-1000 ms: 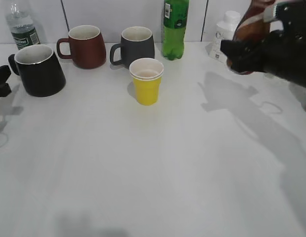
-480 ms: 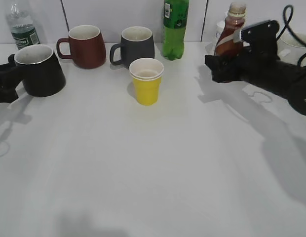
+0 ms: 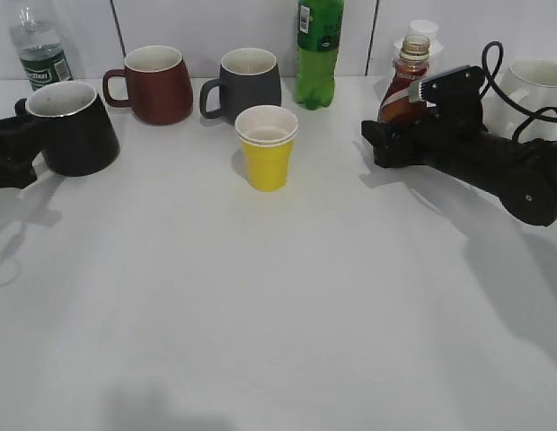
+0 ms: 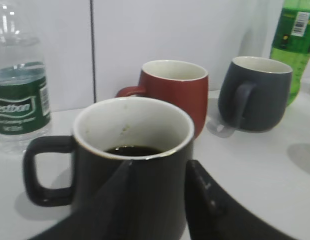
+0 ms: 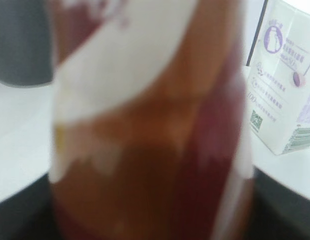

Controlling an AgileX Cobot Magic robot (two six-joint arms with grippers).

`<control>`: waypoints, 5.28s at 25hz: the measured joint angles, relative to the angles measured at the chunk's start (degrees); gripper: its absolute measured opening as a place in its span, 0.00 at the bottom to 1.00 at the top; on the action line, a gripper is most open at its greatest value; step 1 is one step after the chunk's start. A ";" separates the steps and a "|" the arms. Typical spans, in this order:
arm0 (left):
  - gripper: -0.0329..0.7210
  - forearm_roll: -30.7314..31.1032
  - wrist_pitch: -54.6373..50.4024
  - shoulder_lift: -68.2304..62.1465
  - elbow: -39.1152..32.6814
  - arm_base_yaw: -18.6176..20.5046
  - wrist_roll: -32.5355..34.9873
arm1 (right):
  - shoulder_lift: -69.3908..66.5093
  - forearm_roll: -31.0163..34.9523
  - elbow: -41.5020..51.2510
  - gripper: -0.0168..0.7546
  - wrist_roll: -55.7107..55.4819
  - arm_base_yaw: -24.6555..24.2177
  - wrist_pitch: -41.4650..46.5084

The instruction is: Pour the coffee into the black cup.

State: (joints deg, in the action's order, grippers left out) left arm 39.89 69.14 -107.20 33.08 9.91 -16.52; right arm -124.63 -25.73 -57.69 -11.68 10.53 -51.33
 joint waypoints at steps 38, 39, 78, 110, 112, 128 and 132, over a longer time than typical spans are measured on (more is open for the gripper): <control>0.77 9.29 -15.60 10.79 0.00 -2.79 -18.51 | 25.67 3.58 17.96 0.87 -3.15 0.00 23.56; 0.77 9.59 -18.14 12.87 0.00 -3.77 -20.01 | 27.70 3.52 17.90 0.86 -3.95 0.00 26.43; 0.71 -26.21 -112.10 68.85 3.97 -51.99 -15.38 | 86.71 24.98 4.84 0.76 1.89 11.43 107.82; 0.67 -34.52 -130.69 107.07 -3.03 -52.05 8.11 | 125.10 22.19 29.09 0.75 7.97 11.43 111.82; 0.65 -34.52 -130.69 107.07 -3.03 -52.05 8.11 | 125.10 22.19 29.09 0.75 7.99 11.43 111.62; 0.61 -34.47 -130.41 107.07 -3.10 -44.99 8.13 | 125.10 22.21 29.09 0.75 8.09 9.66 111.28; 0.60 -34.47 -130.36 107.20 -3.10 -36.36 8.13 | 125.10 22.26 29.09 0.75 8.09 5.67 111.22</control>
State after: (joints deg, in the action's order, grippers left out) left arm 5.42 -61.22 0.00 29.97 -26.45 -8.39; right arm 0.47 -3.47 -28.60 -3.59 16.21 59.88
